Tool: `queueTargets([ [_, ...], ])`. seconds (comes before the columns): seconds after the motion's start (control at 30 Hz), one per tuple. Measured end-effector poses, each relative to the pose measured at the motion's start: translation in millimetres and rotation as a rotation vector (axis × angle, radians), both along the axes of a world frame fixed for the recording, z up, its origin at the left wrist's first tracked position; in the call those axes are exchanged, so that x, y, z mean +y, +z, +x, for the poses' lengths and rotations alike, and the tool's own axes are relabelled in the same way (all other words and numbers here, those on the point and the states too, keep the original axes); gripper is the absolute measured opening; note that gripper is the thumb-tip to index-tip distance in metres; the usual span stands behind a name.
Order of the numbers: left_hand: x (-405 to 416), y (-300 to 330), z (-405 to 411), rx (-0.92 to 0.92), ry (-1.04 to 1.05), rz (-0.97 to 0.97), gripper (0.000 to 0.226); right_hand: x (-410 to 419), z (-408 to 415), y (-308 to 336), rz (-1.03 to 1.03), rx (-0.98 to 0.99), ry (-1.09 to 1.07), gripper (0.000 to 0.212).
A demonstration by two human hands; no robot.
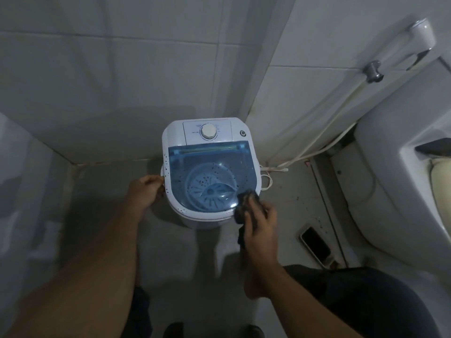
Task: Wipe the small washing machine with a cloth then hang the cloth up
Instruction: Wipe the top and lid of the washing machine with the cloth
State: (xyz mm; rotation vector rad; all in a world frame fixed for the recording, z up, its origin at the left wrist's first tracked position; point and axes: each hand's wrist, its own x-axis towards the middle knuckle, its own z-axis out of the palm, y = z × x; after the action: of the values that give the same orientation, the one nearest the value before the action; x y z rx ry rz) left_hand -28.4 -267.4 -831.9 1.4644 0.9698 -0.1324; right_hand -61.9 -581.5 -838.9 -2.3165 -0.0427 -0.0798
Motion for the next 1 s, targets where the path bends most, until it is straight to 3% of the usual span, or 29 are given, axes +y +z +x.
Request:
queueTargets([
  [0.13,1,-3,1,0.0,0.002,-0.006,0.006,29,-13,7,-0.271,-0.078,0.409,0.054],
  [0.23,4,-4,0,0.003,0.001,-0.01,0.005,35,-9,13,-0.351,-0.143,0.55,0.059],
  [0.3,5,-5,0,0.003,-0.001,-0.02,0.005,21,-4,17,-0.325,-0.15,0.529,0.058],
  [0.47,6,-6,0,-0.001,-0.009,-0.045,0.011,-13,13,25,-0.242,-0.076,0.226,0.05],
  [0.7,8,-11,-1,-0.031,-0.012,-0.043,0.006,52,1,13,-0.412,-0.297,0.597,0.044],
  [0.87,7,-10,0,-0.056,0.003,-0.017,0.003,122,1,17,-0.534,-0.279,0.676,0.039],
  [1.0,8,-8,1,-0.066,-0.015,-0.036,0.003,118,4,21,-0.605,-0.281,0.706,0.043],
])
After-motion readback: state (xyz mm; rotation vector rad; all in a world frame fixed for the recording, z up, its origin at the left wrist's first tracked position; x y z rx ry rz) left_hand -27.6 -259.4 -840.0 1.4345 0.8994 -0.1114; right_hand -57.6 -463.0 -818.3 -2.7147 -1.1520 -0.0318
